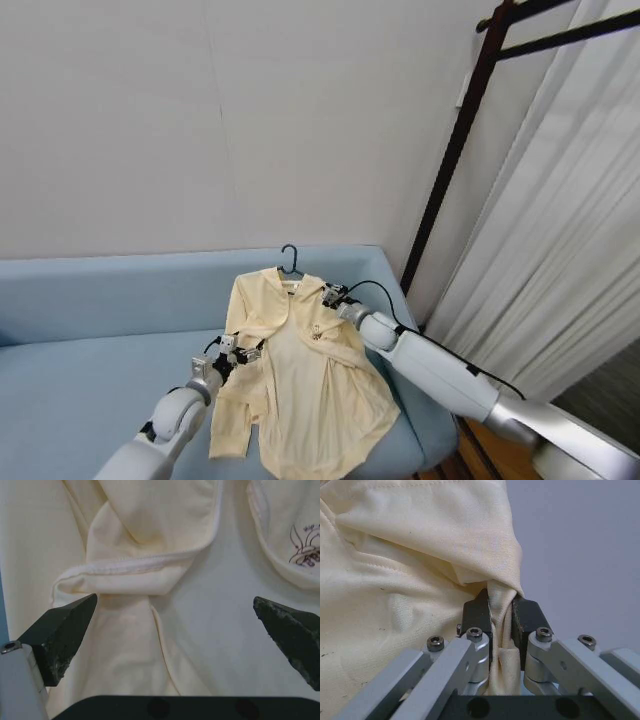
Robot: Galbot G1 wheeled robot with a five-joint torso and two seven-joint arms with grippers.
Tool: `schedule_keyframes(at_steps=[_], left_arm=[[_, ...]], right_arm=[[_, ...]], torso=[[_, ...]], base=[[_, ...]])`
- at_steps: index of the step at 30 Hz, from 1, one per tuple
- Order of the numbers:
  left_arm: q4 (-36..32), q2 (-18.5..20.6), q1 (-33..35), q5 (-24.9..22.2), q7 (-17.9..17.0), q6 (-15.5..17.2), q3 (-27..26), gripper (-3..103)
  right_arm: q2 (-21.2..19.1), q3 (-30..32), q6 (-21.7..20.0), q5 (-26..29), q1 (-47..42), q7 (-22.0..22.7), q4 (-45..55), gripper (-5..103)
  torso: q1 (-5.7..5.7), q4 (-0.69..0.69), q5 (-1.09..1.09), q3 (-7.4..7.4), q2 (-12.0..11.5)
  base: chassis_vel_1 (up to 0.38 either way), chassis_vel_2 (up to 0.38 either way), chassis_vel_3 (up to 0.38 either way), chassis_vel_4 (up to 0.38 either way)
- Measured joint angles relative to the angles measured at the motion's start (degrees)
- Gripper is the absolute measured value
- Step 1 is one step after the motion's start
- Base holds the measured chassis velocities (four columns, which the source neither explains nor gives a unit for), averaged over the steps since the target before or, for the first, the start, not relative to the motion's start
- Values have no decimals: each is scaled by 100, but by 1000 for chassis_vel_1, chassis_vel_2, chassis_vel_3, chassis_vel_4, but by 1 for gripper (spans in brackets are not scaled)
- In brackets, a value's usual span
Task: Pick up the clothes from the sofa and hang them on the clothes hanger.
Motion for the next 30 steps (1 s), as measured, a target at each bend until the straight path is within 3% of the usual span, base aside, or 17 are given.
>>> schedule_keyframes(at_steps=[7,10,15,20,24,30], left_arm=[[-299,138,144,-6,-8,-4,-126,100],[-491,244,224,-45,-12,-2,-229,100],[-705,327,319,-147,-13,59,-385,100],[-827,353,392,-188,-16,85,-479,100],[-874,358,405,-218,-36,95,-516,100],[-916,421,419,-268,-45,100,-582,100]], right_arm=[[-495,60,-331,118,547,-184,829,9],[-817,62,-560,479,1099,-337,1208,9],[-966,330,-730,784,1862,-555,1407,9],[-1150,378,-776,888,2213,-981,1580,9],[-1190,355,-851,1107,2241,-883,1620,9],[-1289,273,-640,992,2533,-1265,1482,9]], torso=[[0,1,-1,0,0],[0,0,0,0,0],[0,0,-1,-1,1],[-1,0,-2,-1,1],[0,-1,1,0,1],[0,0,-1,0,1]], base=[[0,0,0,0],[0,0,0,0],[0,0,0,0],[0,0,0,0],[0,0,0,0],[0,0,0,0]])
